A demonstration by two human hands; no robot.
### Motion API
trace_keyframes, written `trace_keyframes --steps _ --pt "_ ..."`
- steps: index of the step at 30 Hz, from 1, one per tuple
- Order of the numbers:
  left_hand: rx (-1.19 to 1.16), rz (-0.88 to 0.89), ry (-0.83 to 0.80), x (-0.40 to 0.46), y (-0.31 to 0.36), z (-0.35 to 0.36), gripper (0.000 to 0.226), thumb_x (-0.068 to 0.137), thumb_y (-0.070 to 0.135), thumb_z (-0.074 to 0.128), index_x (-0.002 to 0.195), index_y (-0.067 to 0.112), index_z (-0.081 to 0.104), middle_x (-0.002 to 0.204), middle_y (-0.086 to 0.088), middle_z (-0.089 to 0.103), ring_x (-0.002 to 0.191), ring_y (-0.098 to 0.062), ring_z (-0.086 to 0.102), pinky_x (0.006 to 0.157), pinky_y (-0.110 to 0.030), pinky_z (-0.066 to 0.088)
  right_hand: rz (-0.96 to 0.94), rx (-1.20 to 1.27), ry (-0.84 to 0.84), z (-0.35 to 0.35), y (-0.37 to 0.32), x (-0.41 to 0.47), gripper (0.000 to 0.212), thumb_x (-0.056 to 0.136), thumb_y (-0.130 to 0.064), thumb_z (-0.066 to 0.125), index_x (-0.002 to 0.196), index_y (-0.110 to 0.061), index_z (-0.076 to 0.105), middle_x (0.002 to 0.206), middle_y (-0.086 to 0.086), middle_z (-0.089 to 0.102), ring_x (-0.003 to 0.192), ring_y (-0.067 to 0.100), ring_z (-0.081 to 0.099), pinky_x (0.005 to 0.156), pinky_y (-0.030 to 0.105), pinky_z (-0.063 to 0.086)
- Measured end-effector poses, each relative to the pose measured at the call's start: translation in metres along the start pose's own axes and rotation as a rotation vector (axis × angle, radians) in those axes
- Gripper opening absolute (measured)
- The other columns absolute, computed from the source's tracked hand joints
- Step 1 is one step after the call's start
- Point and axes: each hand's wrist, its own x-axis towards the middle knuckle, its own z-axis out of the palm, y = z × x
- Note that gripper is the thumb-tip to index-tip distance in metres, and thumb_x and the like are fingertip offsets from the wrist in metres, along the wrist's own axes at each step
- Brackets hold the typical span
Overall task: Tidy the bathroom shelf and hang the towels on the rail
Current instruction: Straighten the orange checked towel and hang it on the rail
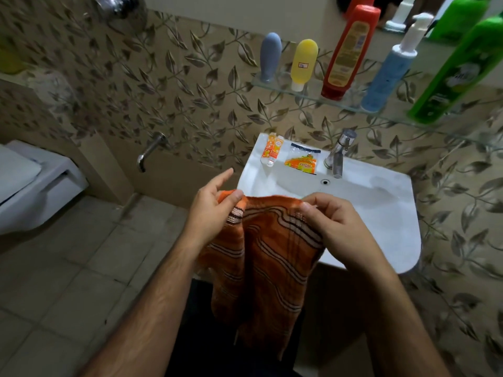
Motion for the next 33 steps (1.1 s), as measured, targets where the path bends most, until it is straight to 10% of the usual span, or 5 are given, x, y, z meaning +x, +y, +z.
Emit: trace_keyframes --steps 9,16,24,28,33 --pt "-0.086 0.102 -0.426 -0.026 0.011 0.024 0.037 0.092 0.015 0.064 0.12 0.04 0.063 0.101 0.009 0.073 0.1 -0.004 0.066 0.088 -0.022 0.05 -0.041 -0.276 -0.036 0.02 -0.002 0.007 0.022 0.09 -0.032 0.057 0.081 -0.02 0.072 0.075 0.0 0.073 0.074 0.015 0.068 0.072 0.042 0.054" --pt "0.007 0.119 -0.351 -0.017 0.01 0.02 0.013 0.082 0.032 0.07 0.083 0.019 0.073 0.076 0.001 0.073 0.074 -0.011 0.066 0.075 -0.039 0.053 0.082 -0.098 -0.03 0.017 -0.004 -0.001 0.02 0.091 -0.026 0.068 0.078 -0.011 0.067 0.071 0.012 0.071 0.062 0.025 0.066 0.059 0.04 0.05" --pt "0.222 0.161 -0.193 -0.004 0.014 0.01 0.006 0.088 0.021 0.069 0.082 0.021 0.072 0.078 0.01 0.073 0.077 -0.002 0.066 0.071 -0.025 0.051 0.193 0.193 -0.5 -0.042 -0.005 -0.025 0.014 0.076 -0.021 0.076 0.075 -0.013 0.065 0.061 0.004 0.058 0.051 0.01 0.054 0.05 0.018 0.044" --pt "0.211 0.123 -0.091 -0.003 0.012 0.008 0.006 0.088 0.024 0.069 0.083 0.024 0.073 0.075 0.014 0.071 0.073 0.002 0.064 0.066 -0.019 0.046 0.152 0.31 -0.361 -0.041 -0.009 -0.025 0.024 0.069 -0.027 0.085 0.076 -0.008 0.07 0.067 0.011 0.064 0.056 0.013 0.06 0.055 0.019 0.05" --pt "0.044 0.039 -0.155 -0.012 0.011 0.01 0.039 0.083 0.028 0.071 0.122 0.024 0.067 0.104 0.005 0.074 0.099 -0.009 0.069 0.095 -0.039 0.053 0.075 0.312 -0.062 -0.004 -0.003 -0.006 0.015 0.089 -0.005 0.061 0.075 -0.005 0.068 0.065 0.009 0.066 0.056 0.015 0.061 0.056 0.022 0.051"
